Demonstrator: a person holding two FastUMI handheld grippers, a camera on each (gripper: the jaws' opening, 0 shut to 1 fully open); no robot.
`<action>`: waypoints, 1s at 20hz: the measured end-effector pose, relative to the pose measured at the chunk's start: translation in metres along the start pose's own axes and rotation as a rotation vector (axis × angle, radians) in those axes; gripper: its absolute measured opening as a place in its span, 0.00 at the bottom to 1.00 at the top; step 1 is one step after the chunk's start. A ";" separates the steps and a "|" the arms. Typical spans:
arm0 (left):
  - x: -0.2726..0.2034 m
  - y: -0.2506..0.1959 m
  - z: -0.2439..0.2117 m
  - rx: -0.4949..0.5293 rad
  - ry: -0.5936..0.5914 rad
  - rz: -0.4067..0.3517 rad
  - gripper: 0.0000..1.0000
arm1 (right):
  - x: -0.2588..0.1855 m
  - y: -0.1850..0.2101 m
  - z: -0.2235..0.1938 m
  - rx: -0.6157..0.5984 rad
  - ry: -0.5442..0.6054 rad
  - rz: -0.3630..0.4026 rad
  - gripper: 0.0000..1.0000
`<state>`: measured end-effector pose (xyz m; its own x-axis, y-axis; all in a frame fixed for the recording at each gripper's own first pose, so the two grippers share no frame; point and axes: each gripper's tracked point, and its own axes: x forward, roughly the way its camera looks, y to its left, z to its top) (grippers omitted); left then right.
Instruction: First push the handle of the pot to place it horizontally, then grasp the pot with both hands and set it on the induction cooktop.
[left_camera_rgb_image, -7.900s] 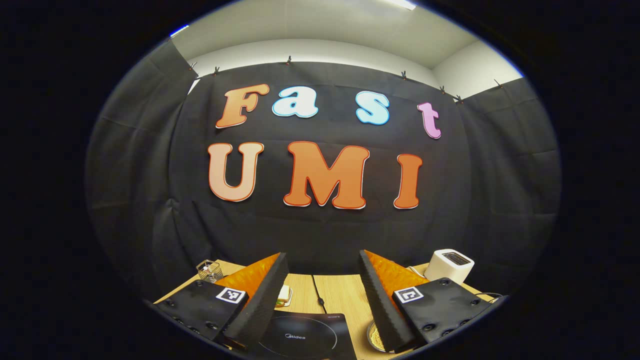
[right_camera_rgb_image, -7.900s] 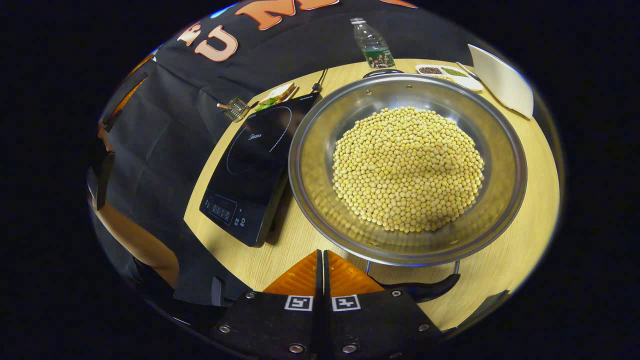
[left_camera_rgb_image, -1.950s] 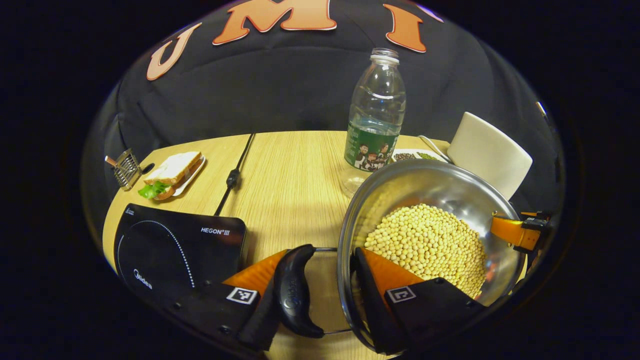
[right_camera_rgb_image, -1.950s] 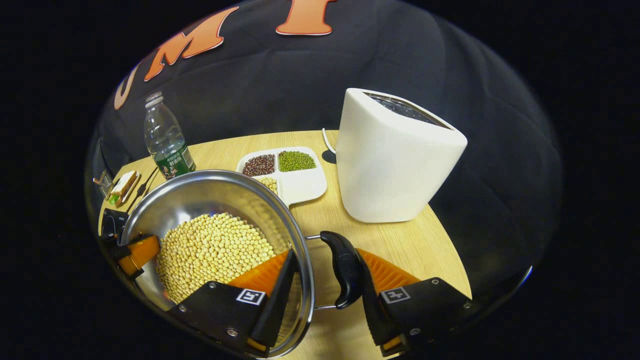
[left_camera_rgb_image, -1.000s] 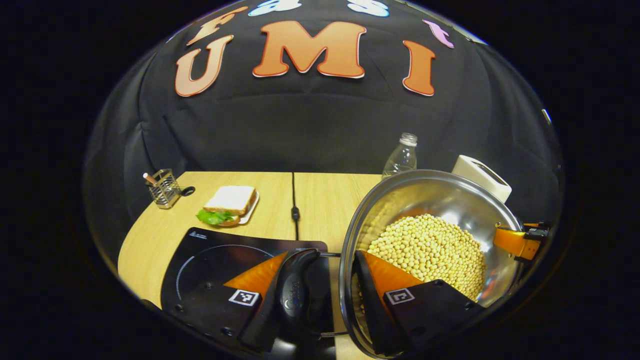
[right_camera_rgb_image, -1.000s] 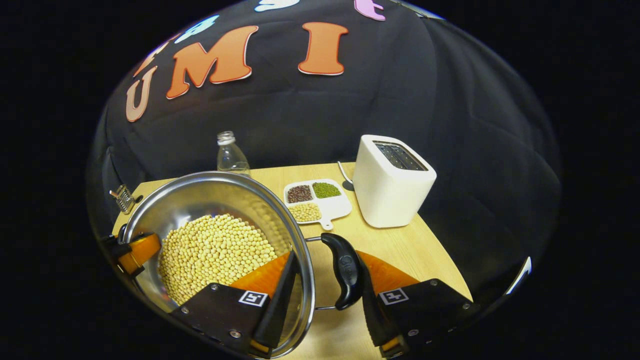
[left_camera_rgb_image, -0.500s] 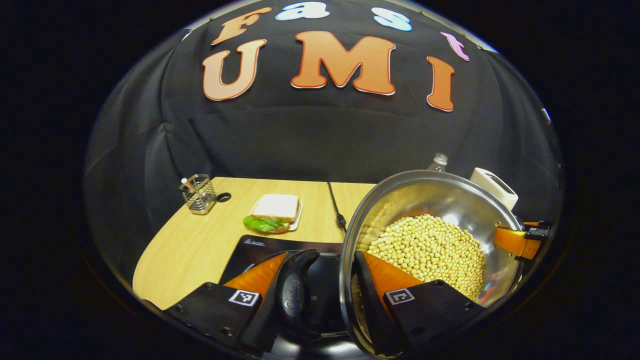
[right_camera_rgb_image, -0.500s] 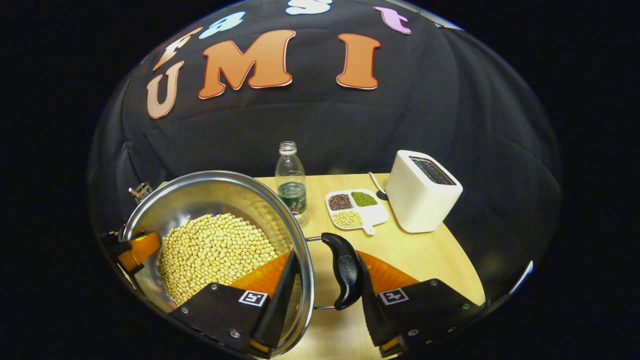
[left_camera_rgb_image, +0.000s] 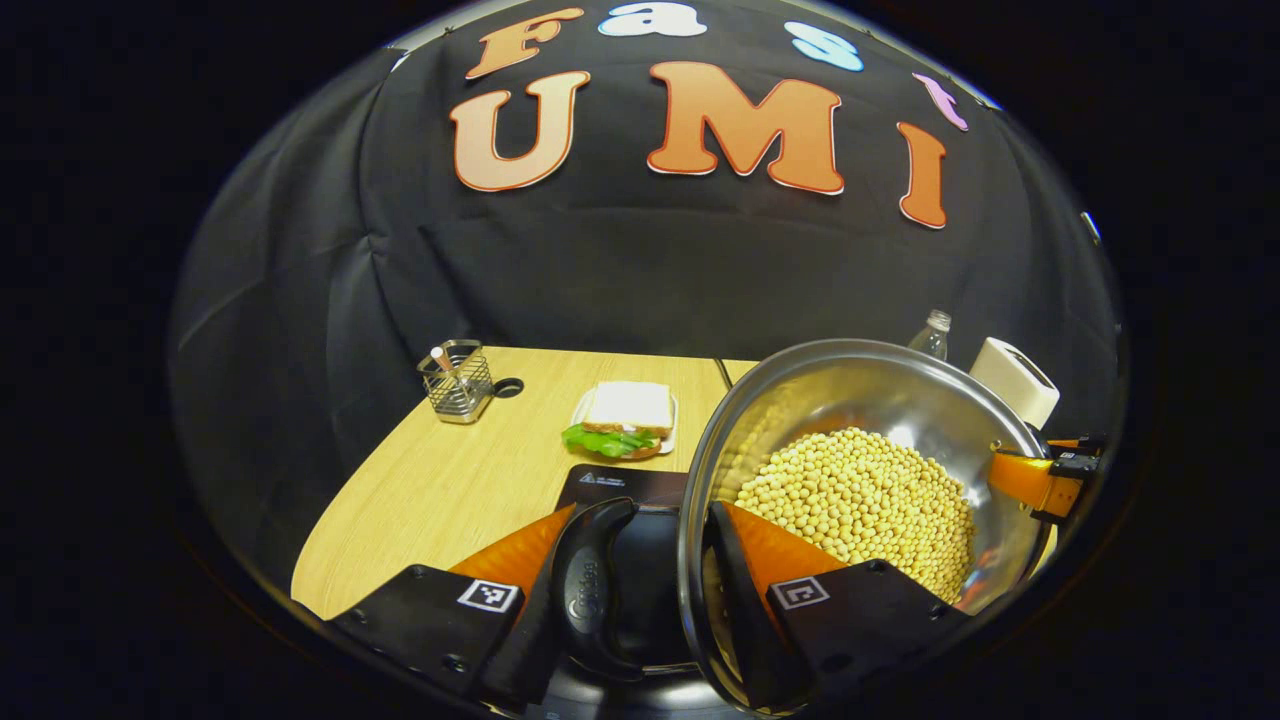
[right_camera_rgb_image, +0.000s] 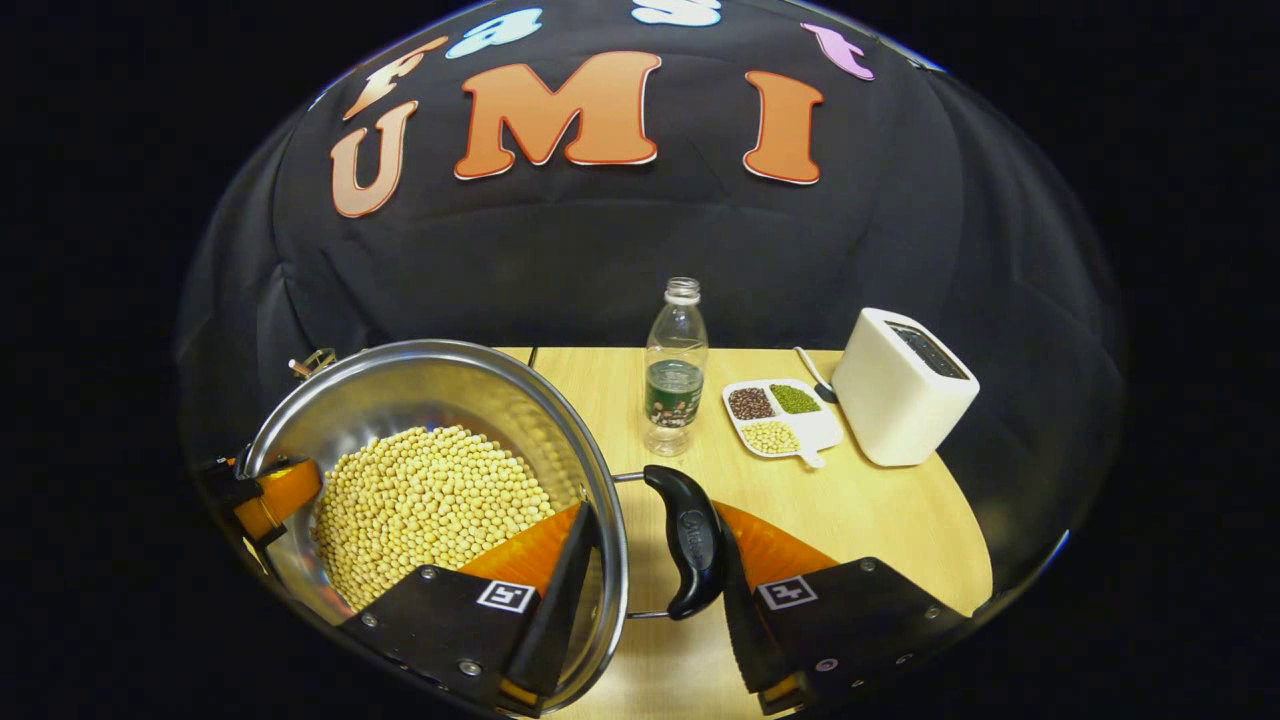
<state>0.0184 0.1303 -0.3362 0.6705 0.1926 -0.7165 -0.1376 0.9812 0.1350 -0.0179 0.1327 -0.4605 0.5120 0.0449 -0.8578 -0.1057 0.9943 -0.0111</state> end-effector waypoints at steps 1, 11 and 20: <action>0.000 0.005 -0.001 0.002 0.002 0.003 0.77 | 0.001 0.006 0.000 0.000 0.003 0.002 0.66; 0.018 0.054 -0.023 -0.023 0.056 0.023 0.77 | 0.021 0.054 -0.010 -0.045 0.042 0.032 0.66; 0.037 0.076 -0.048 -0.048 0.111 0.027 0.77 | 0.041 0.081 -0.026 -0.081 0.093 0.035 0.66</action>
<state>-0.0023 0.2115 -0.3857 0.5814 0.2144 -0.7849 -0.1910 0.9737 0.1245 -0.0275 0.2126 -0.5096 0.4258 0.0668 -0.9023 -0.1929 0.9810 -0.0184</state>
